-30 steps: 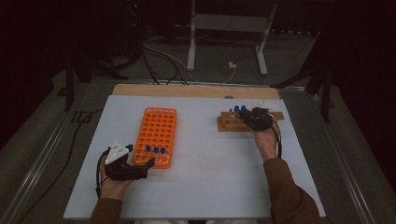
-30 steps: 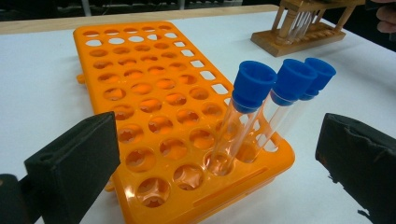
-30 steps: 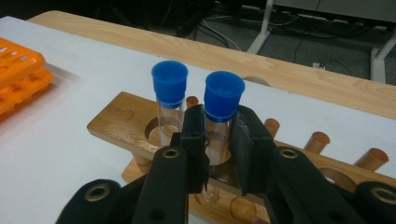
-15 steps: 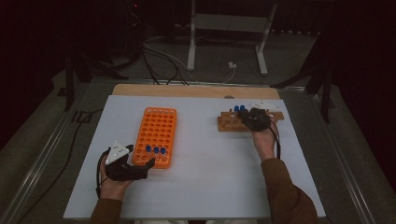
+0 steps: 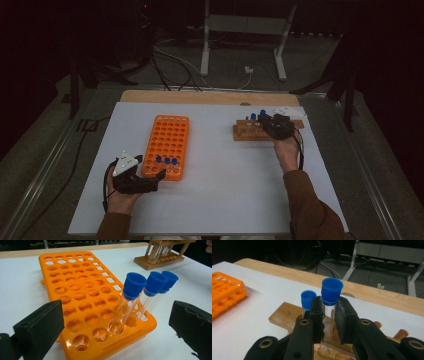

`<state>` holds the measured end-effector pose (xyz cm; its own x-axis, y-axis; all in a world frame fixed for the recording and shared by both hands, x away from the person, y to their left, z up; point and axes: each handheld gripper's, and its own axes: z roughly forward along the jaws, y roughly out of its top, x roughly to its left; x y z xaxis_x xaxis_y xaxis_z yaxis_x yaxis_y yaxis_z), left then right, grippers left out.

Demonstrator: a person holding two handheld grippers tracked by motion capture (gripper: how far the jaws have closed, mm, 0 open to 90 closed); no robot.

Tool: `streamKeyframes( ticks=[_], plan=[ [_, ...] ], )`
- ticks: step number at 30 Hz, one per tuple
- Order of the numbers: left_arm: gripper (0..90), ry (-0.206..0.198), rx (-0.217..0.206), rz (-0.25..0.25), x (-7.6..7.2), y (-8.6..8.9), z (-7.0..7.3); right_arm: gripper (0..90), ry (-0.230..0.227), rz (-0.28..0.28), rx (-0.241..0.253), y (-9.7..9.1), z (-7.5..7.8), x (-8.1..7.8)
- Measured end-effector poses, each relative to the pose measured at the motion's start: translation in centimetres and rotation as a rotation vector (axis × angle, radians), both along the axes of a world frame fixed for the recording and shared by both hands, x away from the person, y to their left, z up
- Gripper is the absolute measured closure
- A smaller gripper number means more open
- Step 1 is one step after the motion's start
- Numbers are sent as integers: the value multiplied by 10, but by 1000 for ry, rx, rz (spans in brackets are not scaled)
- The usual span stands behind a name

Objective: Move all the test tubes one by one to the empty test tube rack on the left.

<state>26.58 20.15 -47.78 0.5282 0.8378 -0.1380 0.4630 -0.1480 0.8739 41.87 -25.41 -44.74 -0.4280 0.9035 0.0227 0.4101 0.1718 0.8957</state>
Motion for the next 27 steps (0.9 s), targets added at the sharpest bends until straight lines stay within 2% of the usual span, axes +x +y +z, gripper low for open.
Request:
streamKeyframes(
  ticks=[18, 27],
  plan=[
    [7, -4, 3, 3, -1, -1, 1, 771, -103, 34, 2, -5, 38, -21],
    [7, -32, -1, 11, -2, 0, 11, 771, -131, 102, -17, 3, 53, -36]
  ],
)
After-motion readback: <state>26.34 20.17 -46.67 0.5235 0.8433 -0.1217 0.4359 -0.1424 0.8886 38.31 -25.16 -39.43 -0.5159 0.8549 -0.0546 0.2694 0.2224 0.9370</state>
